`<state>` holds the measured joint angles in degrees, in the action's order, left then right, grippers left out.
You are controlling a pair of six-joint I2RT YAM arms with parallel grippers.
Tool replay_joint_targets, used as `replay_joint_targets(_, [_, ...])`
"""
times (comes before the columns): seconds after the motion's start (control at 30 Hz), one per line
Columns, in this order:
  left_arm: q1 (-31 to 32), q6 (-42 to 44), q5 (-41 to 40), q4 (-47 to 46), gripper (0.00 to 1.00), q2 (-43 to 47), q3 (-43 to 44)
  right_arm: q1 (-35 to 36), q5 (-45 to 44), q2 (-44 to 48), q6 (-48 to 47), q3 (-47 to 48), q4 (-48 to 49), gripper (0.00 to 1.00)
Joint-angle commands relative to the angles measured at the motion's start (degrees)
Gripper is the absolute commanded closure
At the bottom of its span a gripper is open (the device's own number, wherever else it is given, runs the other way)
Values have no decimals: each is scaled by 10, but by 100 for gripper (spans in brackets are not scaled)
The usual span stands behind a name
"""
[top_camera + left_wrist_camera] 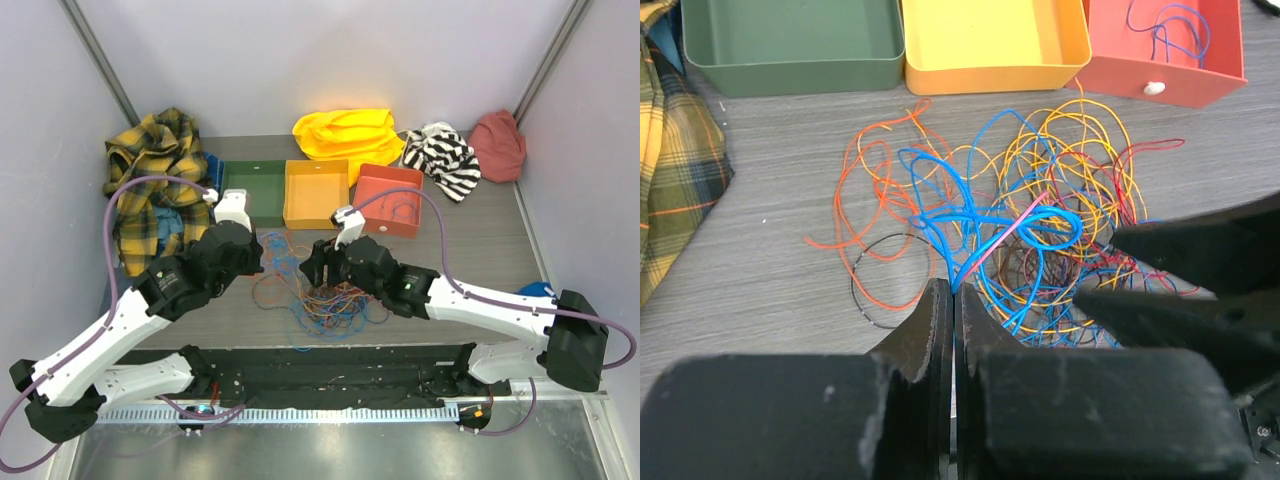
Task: Untangle the cables
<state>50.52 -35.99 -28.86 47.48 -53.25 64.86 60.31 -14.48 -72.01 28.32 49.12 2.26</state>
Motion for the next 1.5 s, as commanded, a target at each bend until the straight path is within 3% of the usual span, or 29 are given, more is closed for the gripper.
replay_joint_targets(0.0, [1, -5, -8, 2, 99, 17, -6, 38, 0, 19, -16, -8, 52, 36])
replay_joint_targets(0.57, [0, -14, 9, -7, 99, 29, -19, 53, 38, -113, -9, 70, 109, 36])
replay_joint_targets(0.7, [1, -15, 13, -9, 99, 32, -22, 53, 24, -137, -9, 76, 123, 51])
replay_joint_targets(0.8, [1, -15, 14, -7, 99, 37, -24, 54, -4, -127, -7, 63, 128, 68])
replay_joint_targets(0.97, [0, -21, 11, -5, 98, 48, -32, 55, -68, -56, -21, 48, 83, 99])
replay_joint_targets(1.0, [1, -24, 6, 1, 96, 49, -36, 58, -93, -41, -25, 49, 70, 99])
replay_joint_targets(1.1, [0, -41, -9, 13, 87, 51, -47, 68, -124, 24, -45, 67, -2, 99])
replay_joint_targets(1.17, [1, -55, -24, 30, 51, 51, -53, 74, -158, 69, -54, 80, -70, 99])
replay_joint_targets(1.23, [0, -81, -43, 51, 26, 52, -61, 81, -183, 94, -55, 95, -104, 99])
replay_joint_targets(1.33, [0, -109, -60, 63, 11, 61, -76, 89, -194, 135, -50, 112, -155, 99])
replay_joint_targets(1.47, [1, -130, -82, 68, 0, 79, -91, 94, -199, 155, -48, 138, -202, 99])
